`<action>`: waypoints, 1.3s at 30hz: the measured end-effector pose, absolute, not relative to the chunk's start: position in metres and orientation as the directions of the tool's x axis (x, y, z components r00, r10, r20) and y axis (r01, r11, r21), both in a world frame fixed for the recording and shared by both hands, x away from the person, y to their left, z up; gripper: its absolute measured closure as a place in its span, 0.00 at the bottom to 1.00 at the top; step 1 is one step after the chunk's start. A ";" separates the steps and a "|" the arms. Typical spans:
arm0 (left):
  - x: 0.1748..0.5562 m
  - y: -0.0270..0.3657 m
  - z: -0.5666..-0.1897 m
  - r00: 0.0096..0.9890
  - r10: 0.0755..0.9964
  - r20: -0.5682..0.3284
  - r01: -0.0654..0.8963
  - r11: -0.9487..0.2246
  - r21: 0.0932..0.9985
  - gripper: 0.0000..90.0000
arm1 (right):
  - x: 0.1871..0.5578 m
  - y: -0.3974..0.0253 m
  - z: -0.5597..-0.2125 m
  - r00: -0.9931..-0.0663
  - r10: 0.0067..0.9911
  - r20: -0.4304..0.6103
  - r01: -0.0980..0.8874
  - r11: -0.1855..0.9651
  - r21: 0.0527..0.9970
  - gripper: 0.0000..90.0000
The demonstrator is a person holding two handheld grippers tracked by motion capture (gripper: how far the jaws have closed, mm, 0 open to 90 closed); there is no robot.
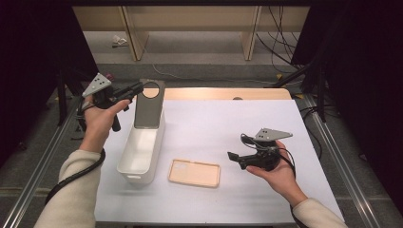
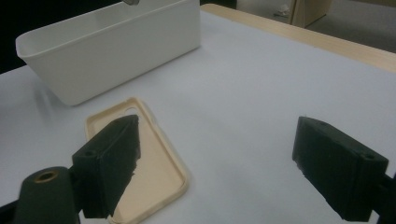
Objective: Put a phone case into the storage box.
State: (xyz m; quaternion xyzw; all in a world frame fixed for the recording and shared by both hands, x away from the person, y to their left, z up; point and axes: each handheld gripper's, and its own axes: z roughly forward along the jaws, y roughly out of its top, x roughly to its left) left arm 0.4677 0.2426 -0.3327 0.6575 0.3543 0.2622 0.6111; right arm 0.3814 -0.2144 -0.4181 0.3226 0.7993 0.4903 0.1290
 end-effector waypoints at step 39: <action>0.498 0.250 -0.347 0.596 0.801 -0.065 0.178 -0.053 0.983 0.91 | 0.381 -0.215 -0.418 -0.757 0.643 0.114 0.393 0.309 0.866 0.18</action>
